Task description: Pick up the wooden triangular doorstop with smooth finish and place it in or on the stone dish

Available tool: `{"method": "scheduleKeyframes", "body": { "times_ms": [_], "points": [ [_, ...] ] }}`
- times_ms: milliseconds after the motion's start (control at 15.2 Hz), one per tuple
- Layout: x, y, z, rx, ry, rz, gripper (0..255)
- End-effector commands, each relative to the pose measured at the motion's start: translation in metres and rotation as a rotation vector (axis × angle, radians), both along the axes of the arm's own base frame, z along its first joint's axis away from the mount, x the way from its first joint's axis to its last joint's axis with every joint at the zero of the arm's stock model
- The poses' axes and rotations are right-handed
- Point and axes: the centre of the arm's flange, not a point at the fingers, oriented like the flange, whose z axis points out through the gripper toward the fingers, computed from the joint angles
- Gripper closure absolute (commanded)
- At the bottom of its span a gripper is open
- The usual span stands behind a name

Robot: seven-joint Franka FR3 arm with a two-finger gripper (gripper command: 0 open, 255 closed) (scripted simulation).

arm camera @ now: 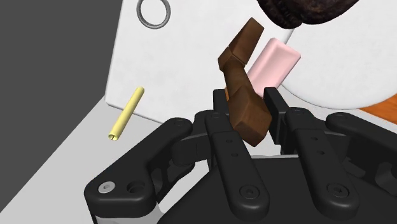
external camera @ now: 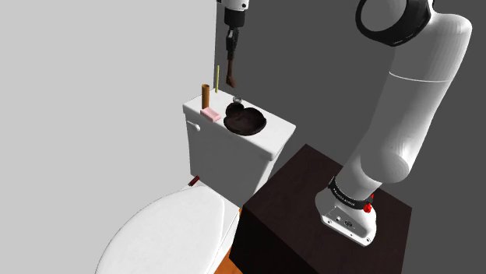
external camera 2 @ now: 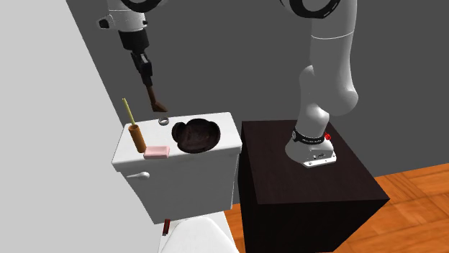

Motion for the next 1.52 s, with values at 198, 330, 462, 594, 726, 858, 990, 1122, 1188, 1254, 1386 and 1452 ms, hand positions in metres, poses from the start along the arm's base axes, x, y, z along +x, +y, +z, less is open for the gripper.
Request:
{"method": "scheduleKeyframes", "body": {
  "times_ms": [198,330,462,594,726,858,990,1122,1188,1254,1386,1452],
  "points": [
    [0.001,0.0,0.026,0.0,0.0,0.0,255],
    [-0.012,0.002,0.032,0.0,0.0,0.0,255],
    [-0.036,0.008,0.04,0.0,0.0,0.0,255],
    [-0.06,0.014,0.049,0.0,0.0,0.0,255],
    [-0.084,0.02,0.058,0.0,0.0,0.0,255],
    [-0.109,0.026,0.066,0.0,0.0,0.0,255],
    [-0.133,0.032,0.075,0.0,0.0,0.0,255],
    [-0.148,0.036,0.075,0.0,0.0,0.0,255],
    [-0.148,0.036,0.07,0.0,0.0,0.0,255],
    [-0.148,0.036,0.064,0.0,0.0,0.0,255],
    [-0.148,0.036,0.054,0.0,0.0,0.0,255],
    [-0.148,0.036,0.049,0.0,0.0,0.0,255]
  ]
}}
